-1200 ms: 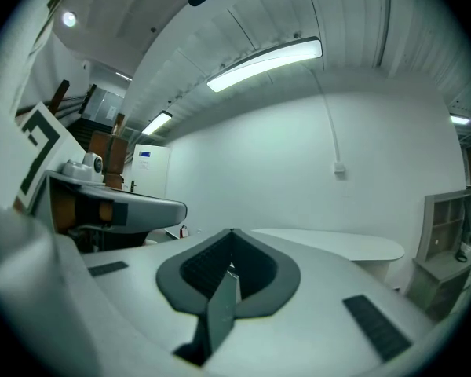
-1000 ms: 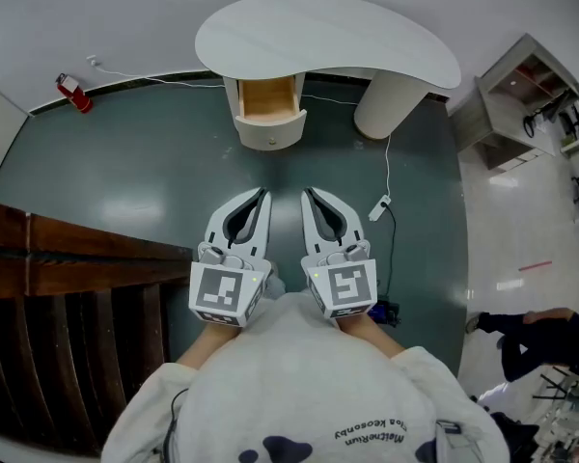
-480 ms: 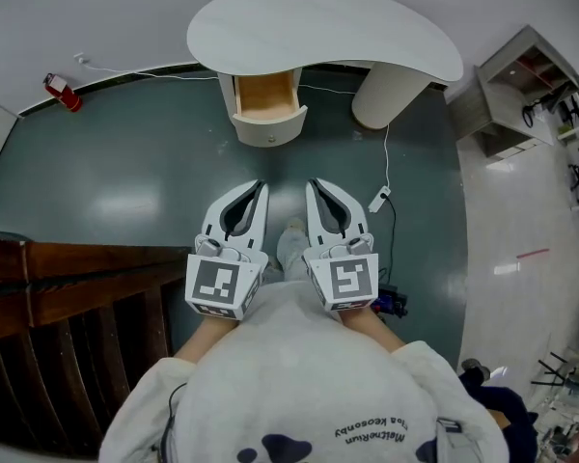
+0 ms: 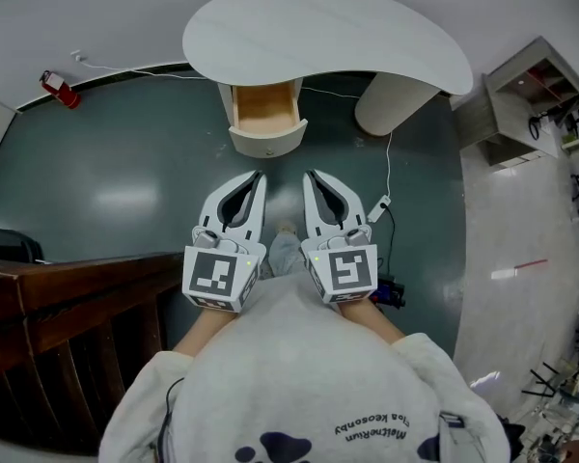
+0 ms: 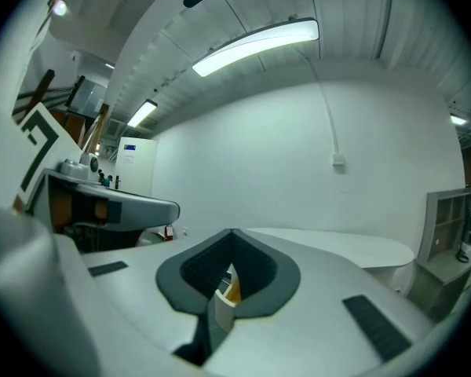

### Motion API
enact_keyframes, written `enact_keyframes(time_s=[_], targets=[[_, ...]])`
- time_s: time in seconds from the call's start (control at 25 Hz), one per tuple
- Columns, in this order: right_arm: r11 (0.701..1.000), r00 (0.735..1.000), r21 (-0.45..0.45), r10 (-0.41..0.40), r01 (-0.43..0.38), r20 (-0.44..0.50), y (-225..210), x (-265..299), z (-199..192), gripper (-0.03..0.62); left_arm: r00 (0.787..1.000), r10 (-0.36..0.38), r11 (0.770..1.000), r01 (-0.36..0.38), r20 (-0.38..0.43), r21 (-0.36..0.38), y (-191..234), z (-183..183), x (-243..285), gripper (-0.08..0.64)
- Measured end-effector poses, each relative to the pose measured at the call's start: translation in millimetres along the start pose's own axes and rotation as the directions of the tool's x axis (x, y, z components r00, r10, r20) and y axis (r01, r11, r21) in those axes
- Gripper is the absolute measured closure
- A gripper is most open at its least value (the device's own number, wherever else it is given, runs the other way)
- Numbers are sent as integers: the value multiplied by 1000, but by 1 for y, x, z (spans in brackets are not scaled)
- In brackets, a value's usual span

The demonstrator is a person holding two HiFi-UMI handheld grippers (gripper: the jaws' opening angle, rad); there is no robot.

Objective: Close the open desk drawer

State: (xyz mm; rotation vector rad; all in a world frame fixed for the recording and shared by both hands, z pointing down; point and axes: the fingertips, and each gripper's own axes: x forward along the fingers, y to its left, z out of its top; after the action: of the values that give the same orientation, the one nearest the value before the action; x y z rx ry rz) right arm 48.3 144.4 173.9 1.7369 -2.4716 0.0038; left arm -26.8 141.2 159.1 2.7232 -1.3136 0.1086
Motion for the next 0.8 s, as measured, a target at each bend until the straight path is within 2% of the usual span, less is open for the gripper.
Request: enact_keyframes(time_s=[0.28, 0.52, 0.8], targets=[[997, 998, -38, 68, -69, -16, -33, 61, 2, 577, 998, 55, 998, -56, -14, -14, 34, -1, 58, 551], [991, 991, -21, 133, -133, -24, -49, 100, -7, 577, 993, 114, 993, -115, -32, -17, 58, -8, 91, 551], [990, 989, -7, 137, -138, -63, -63, 123, -28, 576, 987, 147, 989, -149, -65, -17, 74, -20, 105, 551]])
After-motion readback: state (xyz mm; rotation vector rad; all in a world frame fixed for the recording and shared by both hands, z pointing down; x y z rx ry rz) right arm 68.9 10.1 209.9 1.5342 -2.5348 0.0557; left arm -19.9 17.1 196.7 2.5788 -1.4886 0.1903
